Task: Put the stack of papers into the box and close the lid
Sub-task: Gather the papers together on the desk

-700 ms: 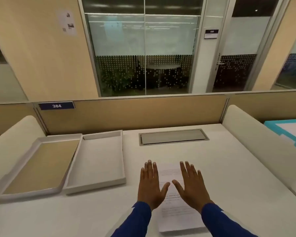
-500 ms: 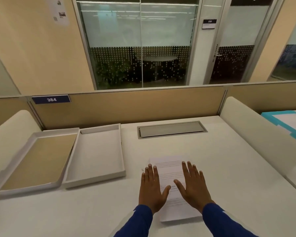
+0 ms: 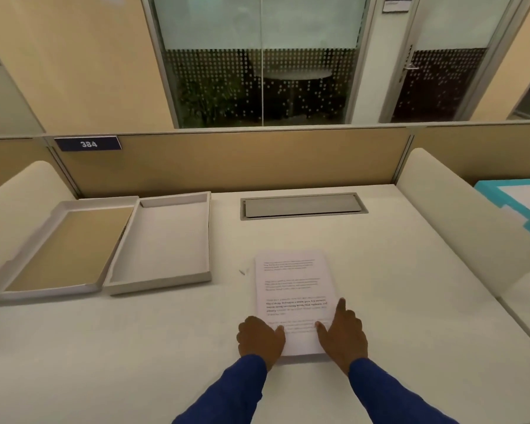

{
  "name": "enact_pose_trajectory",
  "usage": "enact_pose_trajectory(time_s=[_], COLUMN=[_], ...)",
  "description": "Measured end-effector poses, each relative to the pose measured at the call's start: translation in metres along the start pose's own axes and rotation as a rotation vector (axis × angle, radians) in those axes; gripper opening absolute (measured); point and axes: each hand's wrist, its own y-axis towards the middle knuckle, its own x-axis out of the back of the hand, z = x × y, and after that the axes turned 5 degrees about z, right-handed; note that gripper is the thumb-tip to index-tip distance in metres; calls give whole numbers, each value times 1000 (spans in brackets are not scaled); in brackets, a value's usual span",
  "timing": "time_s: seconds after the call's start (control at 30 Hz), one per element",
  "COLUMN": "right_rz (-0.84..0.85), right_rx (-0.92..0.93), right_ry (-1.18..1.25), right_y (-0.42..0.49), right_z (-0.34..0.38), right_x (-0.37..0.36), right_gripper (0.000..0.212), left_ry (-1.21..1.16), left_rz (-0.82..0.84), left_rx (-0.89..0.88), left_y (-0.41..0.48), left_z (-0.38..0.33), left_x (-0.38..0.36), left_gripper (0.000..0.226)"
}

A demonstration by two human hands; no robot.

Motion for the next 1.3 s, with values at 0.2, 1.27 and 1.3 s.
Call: enact_pose_trajectory(time_s=[0.2, 1.27, 1.3], right_rz=[-3, -20, -23], right_rx=[35, 204, 206], right_ry=[-8, -104, -102], right_y=[1, -1, -1], right_z=[-8, -26, -26], right_x=[-2, -6, -6], right_gripper=[89, 79, 79], left_ry=[-126, -693, -725], left_rz=[13, 68, 80], left_rx=[161, 214, 209], left_y=[-8, 16, 20], left_z=[-10, -11, -10], left_x=[-9, -7, -8], left_gripper=[58, 70, 70])
